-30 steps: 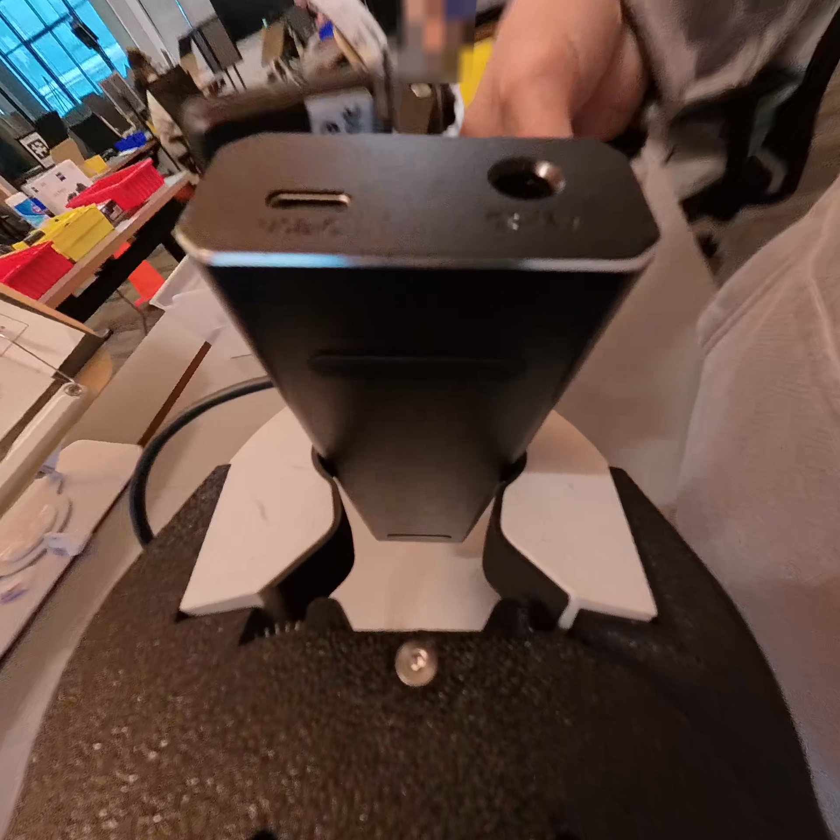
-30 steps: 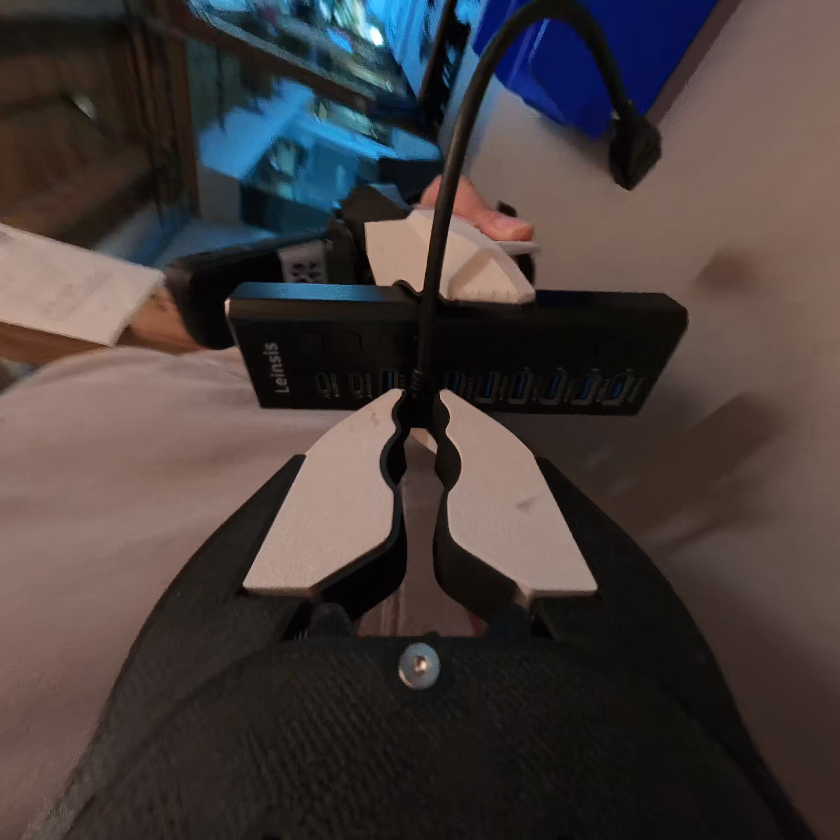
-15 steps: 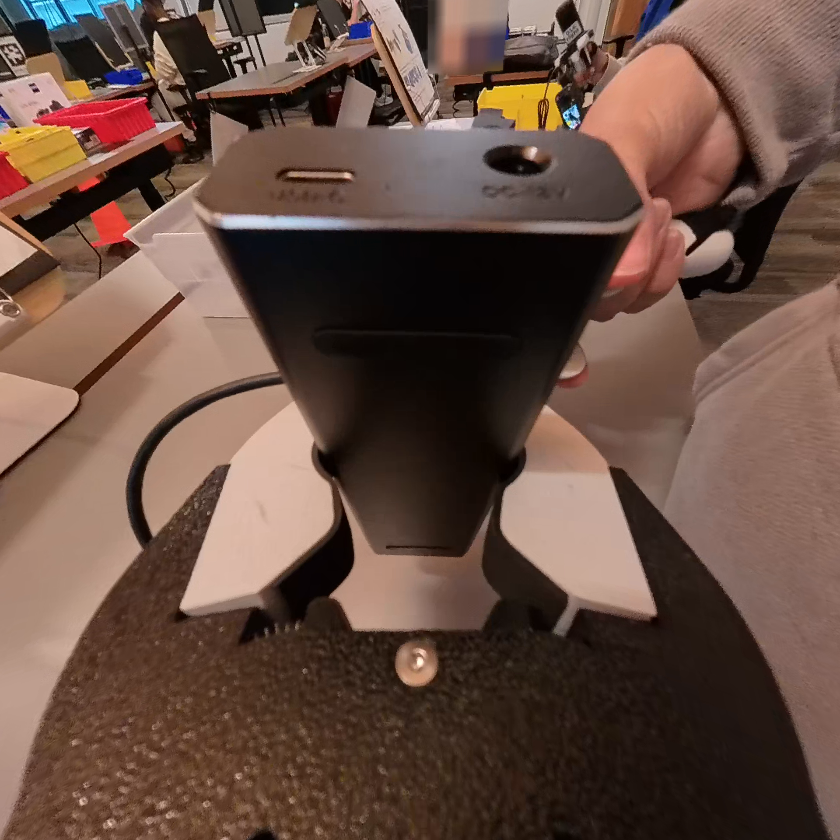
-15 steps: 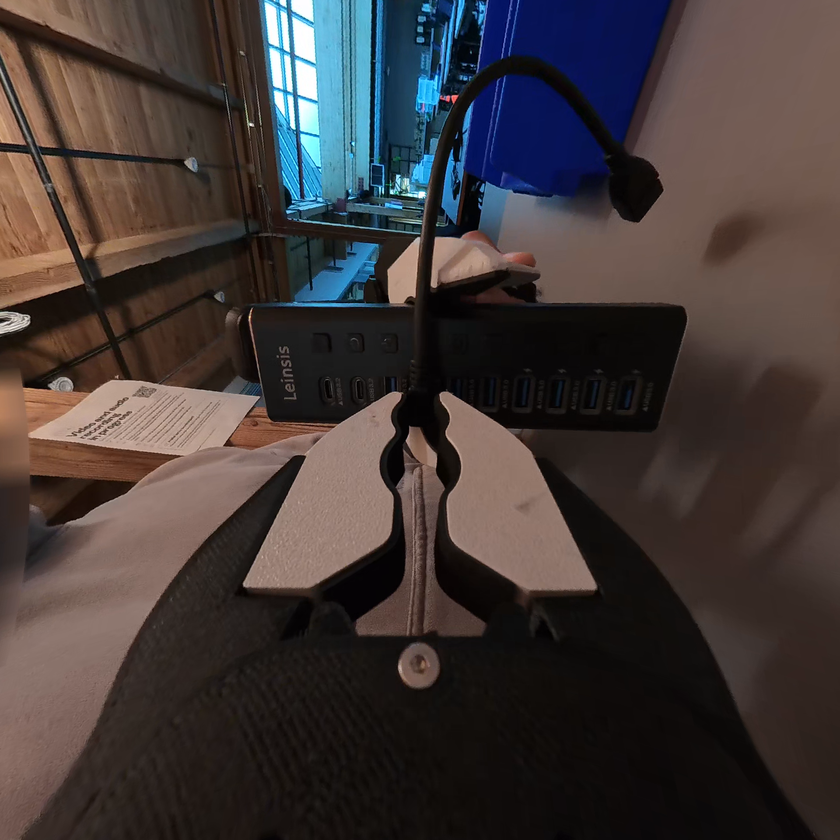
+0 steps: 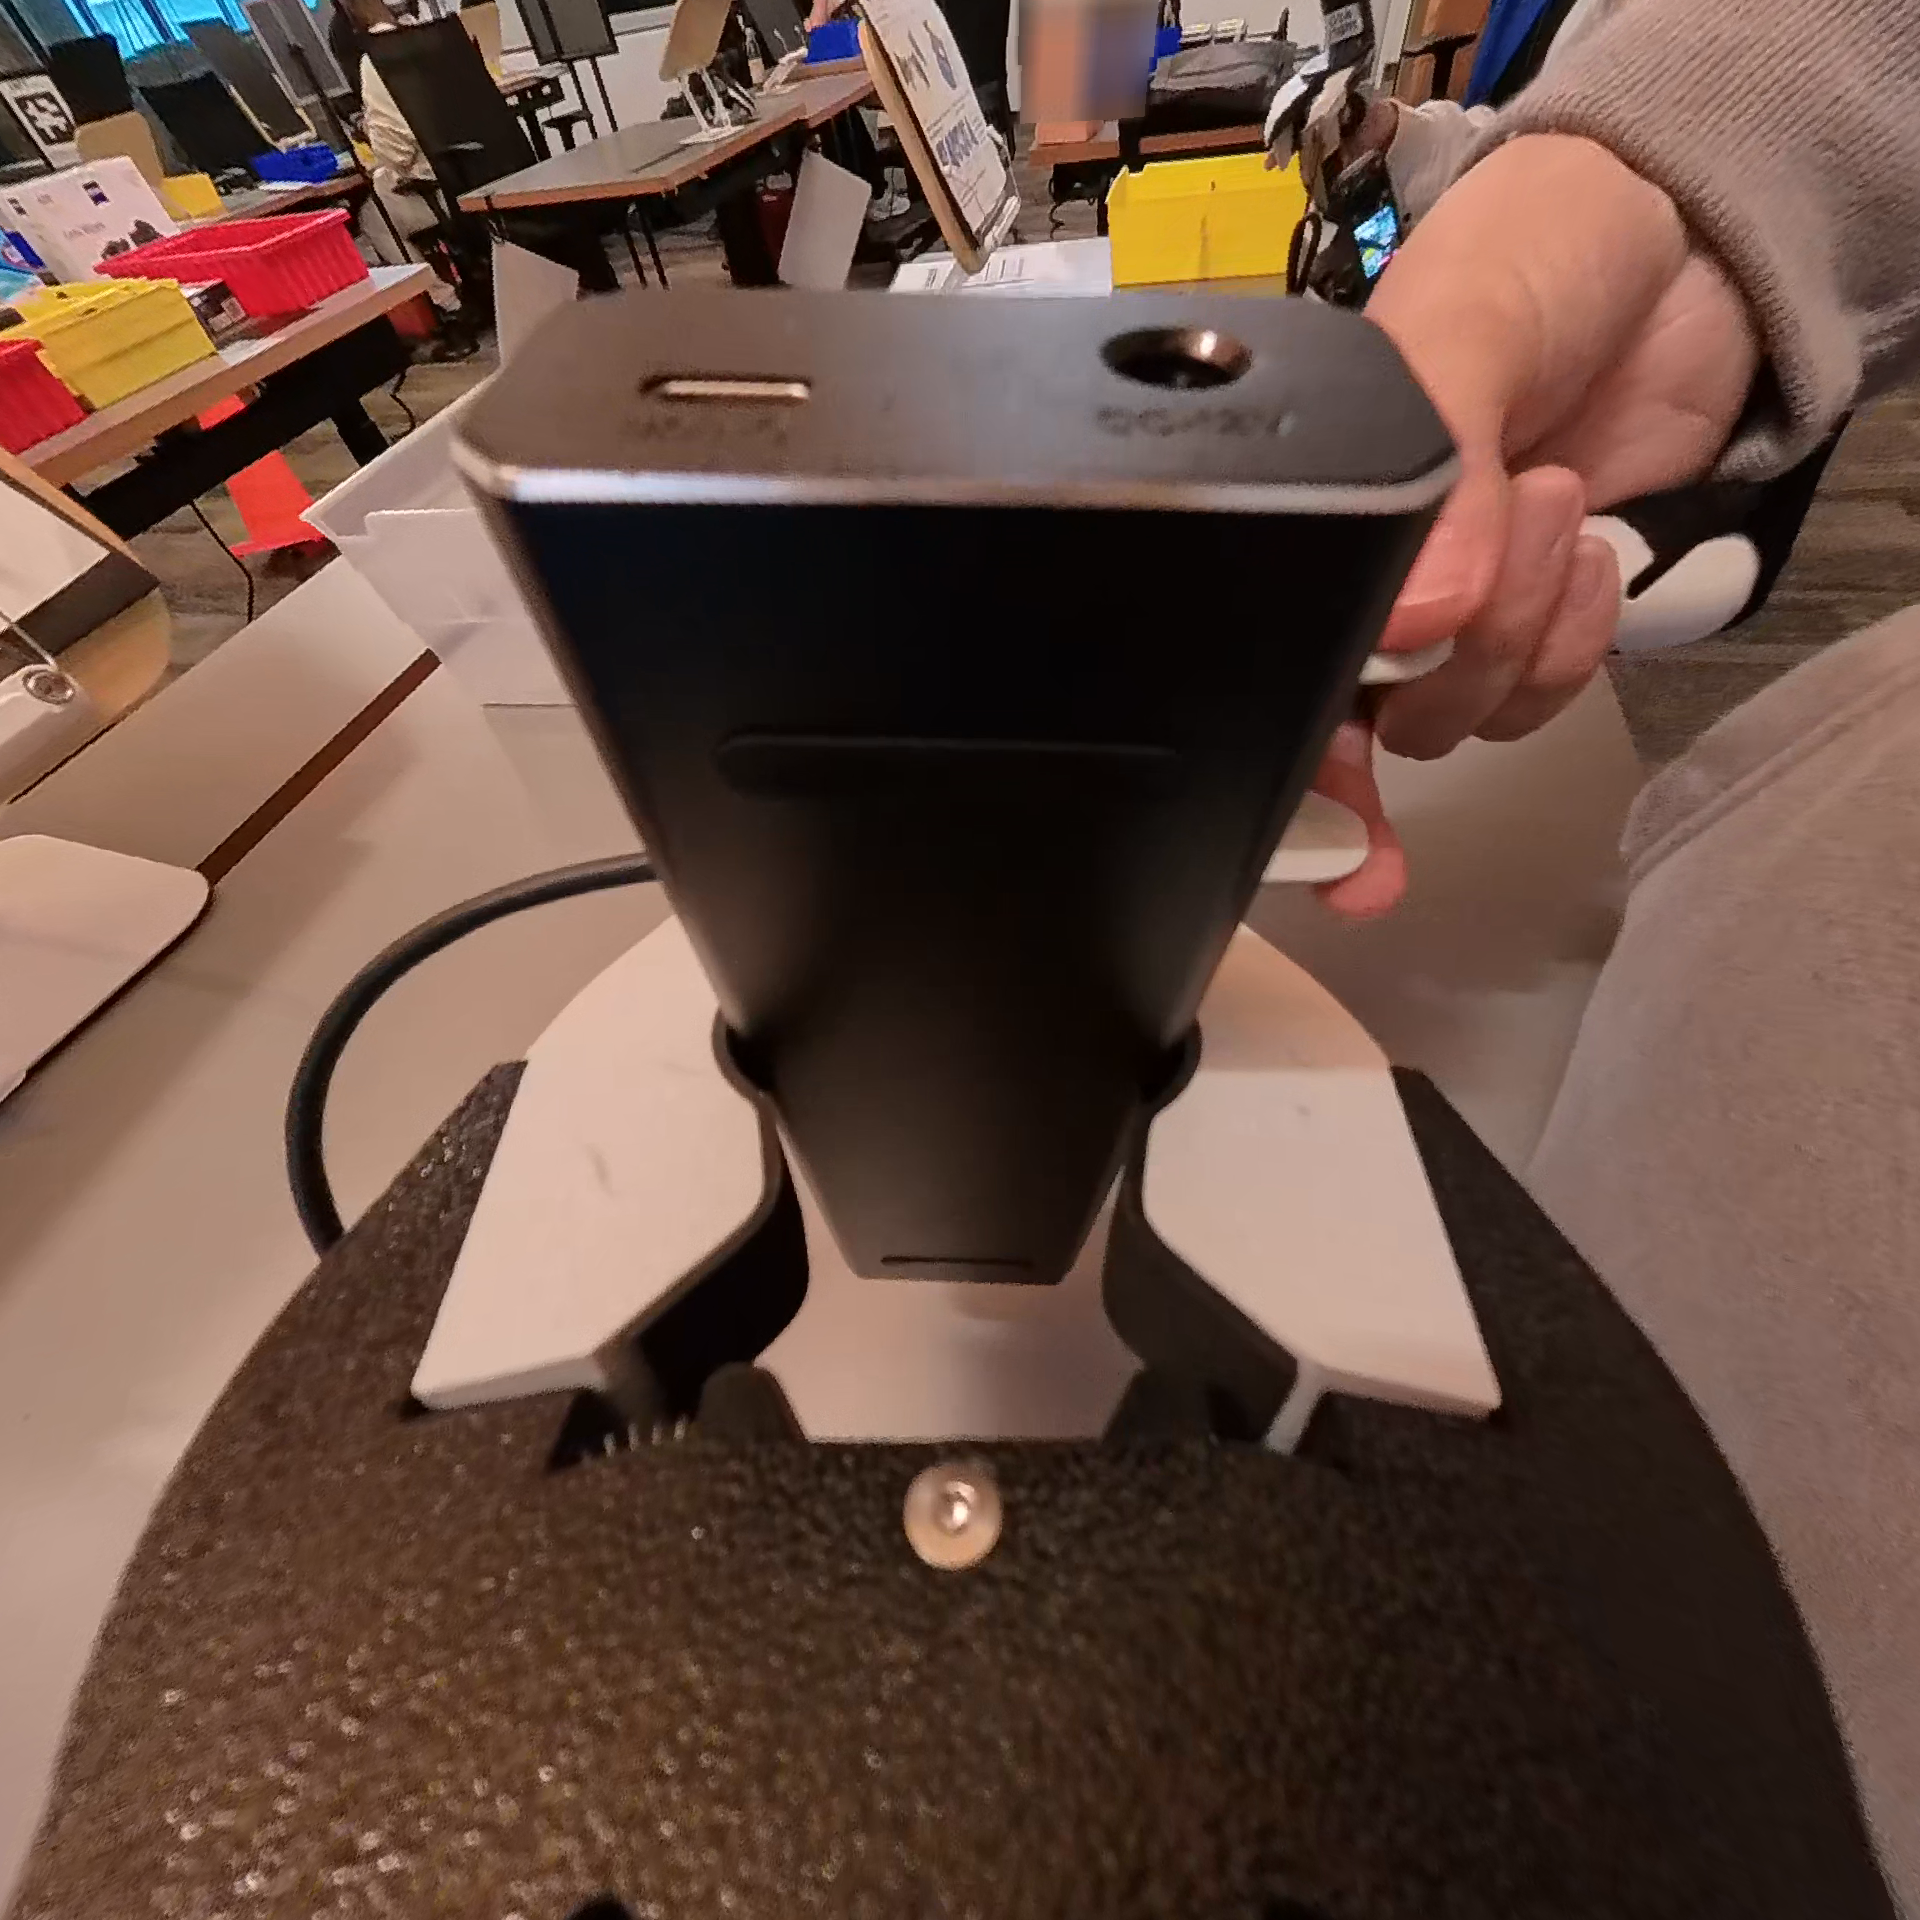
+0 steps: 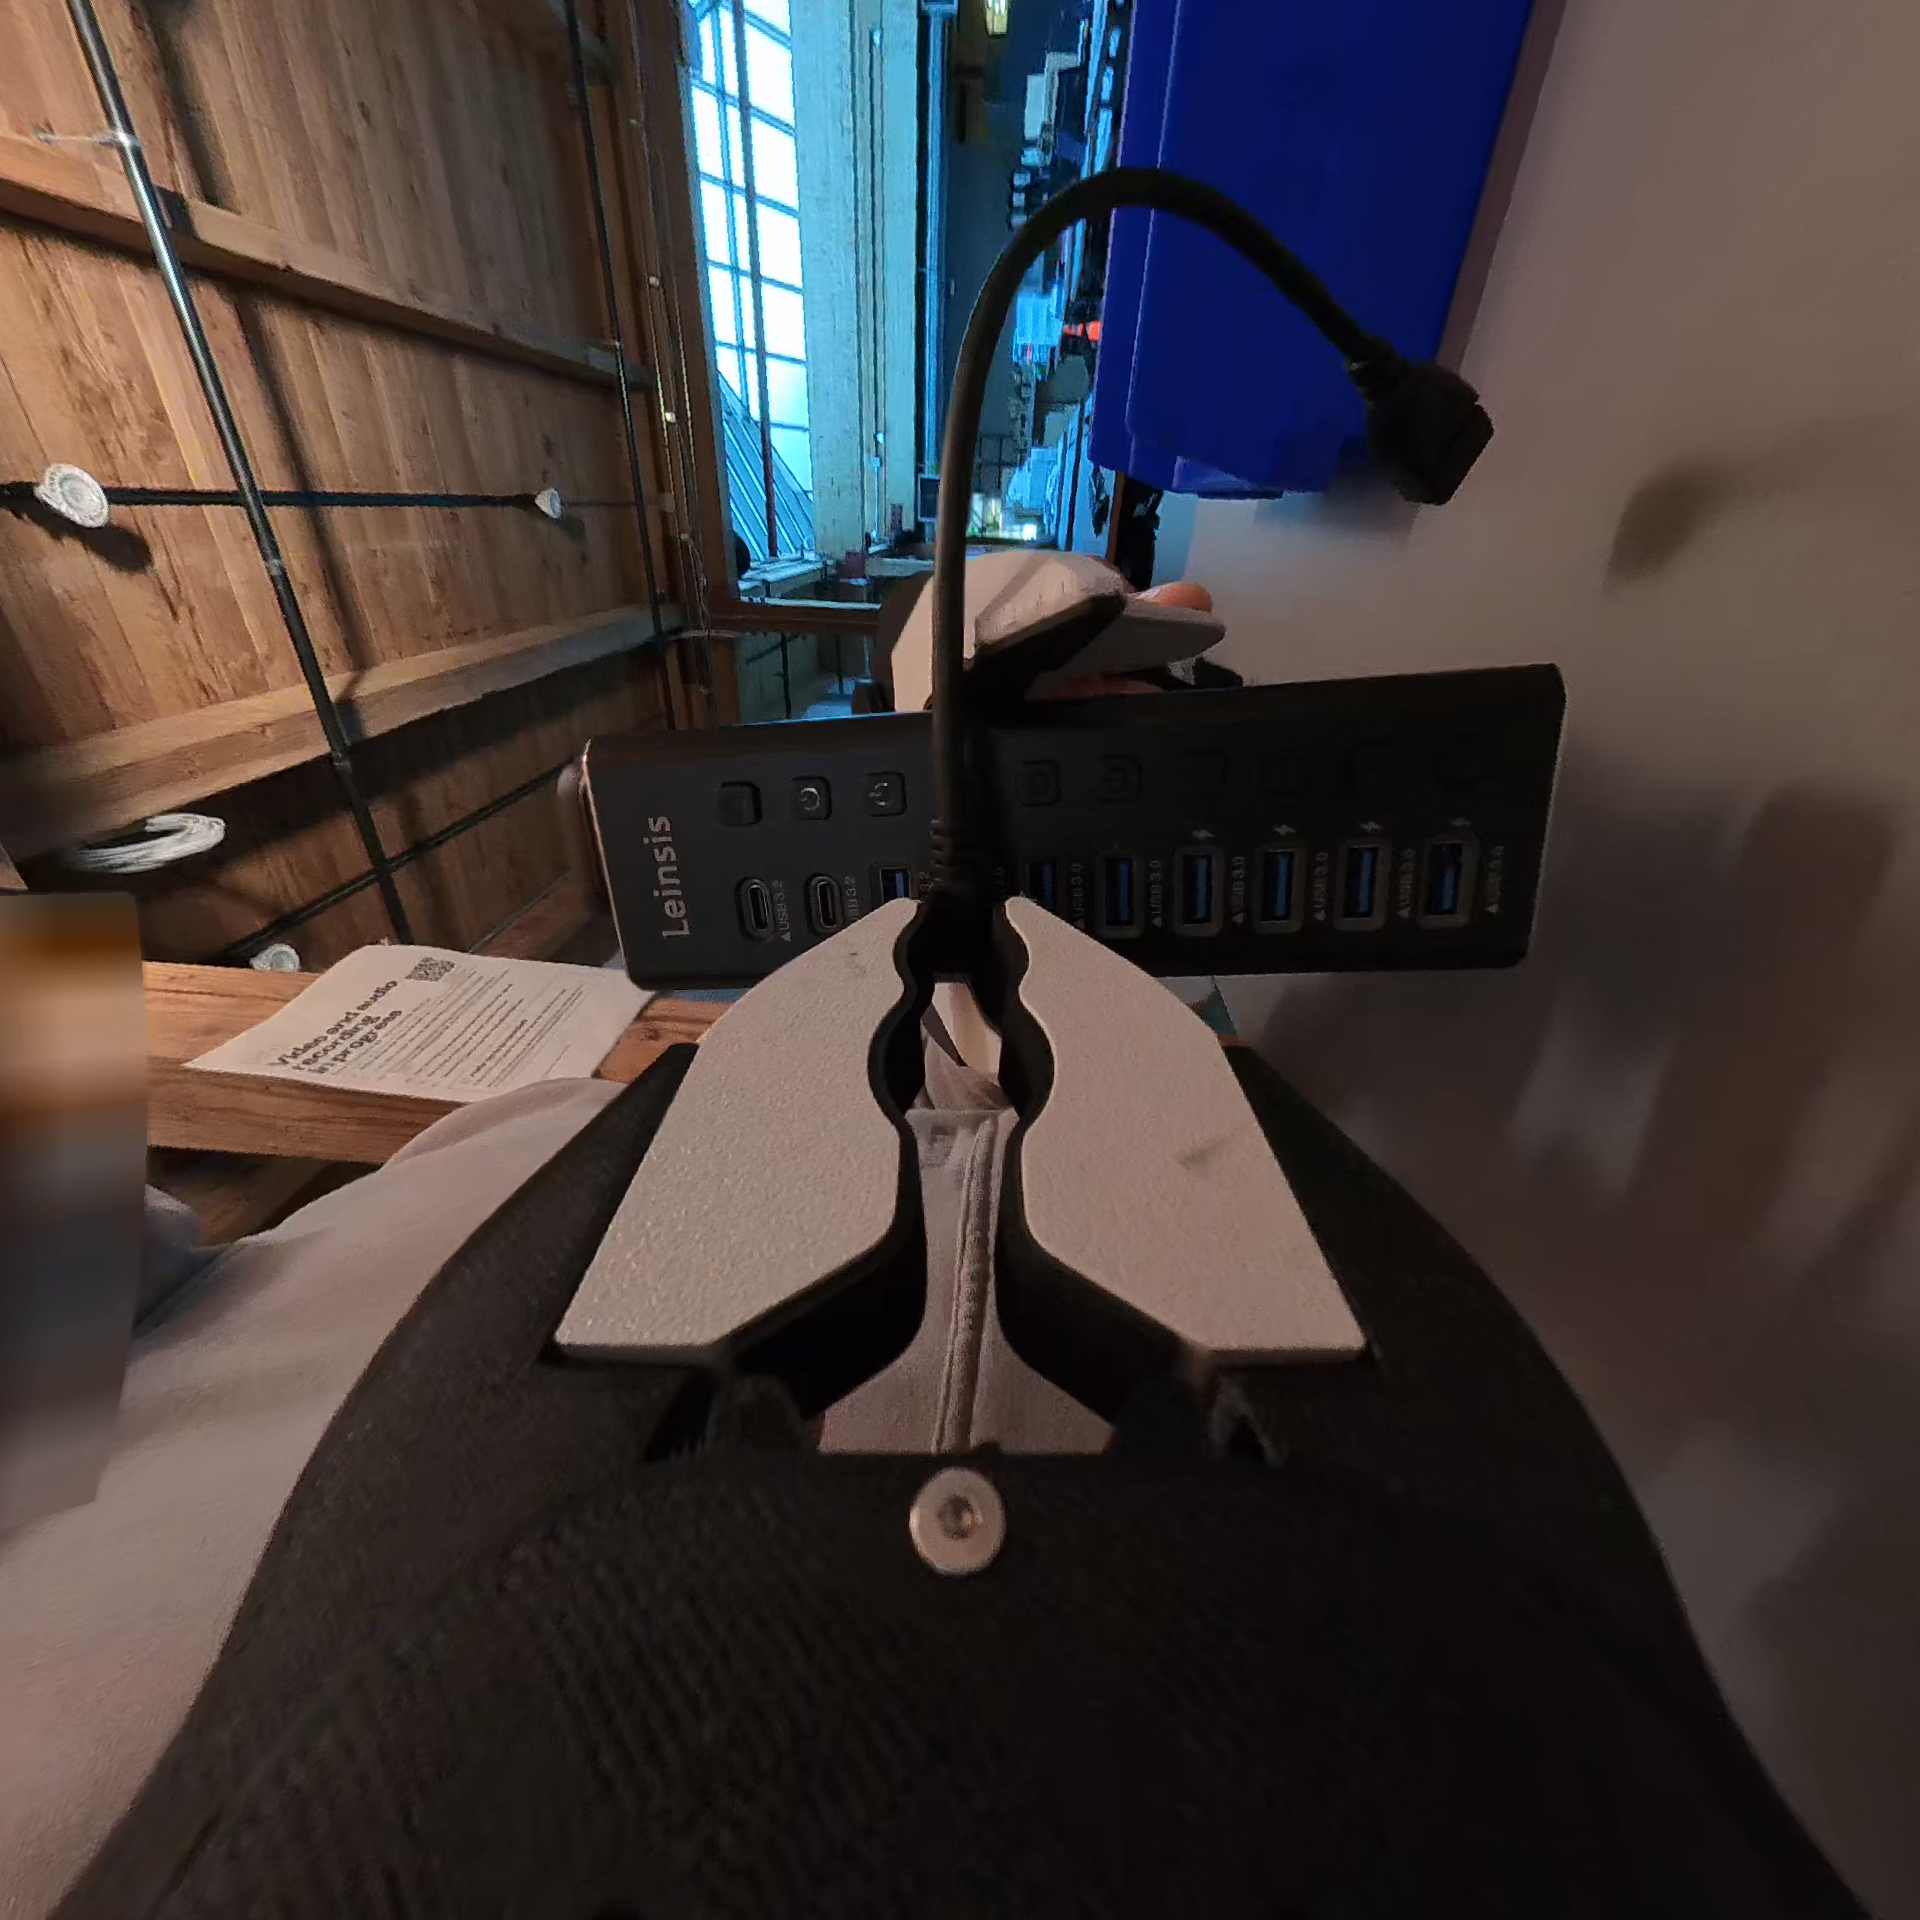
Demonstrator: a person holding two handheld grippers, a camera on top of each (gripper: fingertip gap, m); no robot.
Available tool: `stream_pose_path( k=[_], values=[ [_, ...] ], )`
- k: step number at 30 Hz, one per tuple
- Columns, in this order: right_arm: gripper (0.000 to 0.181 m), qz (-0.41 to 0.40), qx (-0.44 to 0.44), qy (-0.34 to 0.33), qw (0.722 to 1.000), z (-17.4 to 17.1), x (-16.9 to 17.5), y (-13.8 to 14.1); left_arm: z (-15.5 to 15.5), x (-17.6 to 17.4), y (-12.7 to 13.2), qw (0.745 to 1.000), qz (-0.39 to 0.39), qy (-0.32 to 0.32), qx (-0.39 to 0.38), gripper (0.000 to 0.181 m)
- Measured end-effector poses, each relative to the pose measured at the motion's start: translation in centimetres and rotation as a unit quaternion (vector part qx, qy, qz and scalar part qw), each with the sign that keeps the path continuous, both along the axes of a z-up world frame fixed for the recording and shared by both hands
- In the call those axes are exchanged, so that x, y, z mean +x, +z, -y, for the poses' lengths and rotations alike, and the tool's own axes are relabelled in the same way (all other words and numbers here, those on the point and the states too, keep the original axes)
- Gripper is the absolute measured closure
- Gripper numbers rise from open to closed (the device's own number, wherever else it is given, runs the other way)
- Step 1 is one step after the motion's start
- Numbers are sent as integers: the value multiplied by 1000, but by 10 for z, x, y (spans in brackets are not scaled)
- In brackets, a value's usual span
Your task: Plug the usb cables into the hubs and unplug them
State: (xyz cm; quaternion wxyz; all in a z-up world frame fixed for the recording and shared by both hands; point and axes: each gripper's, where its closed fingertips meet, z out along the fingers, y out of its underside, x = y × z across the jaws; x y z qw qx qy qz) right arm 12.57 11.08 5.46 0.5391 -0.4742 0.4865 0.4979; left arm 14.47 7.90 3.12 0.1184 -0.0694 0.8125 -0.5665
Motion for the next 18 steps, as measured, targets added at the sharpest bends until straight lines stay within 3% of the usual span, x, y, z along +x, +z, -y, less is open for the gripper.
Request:
stream_pose_path(
  k=[11, 18],
  values=[
    [171, 74, -48, 14, 996, -2, -8, -3, -1, -7, -1, 1000, -4, -15, -8, 110],
    [171, 141, -66, 20, 988, 3, -7, 15, 3, -7, 20, 999, 15, -26, -22, 109]
  ],
)
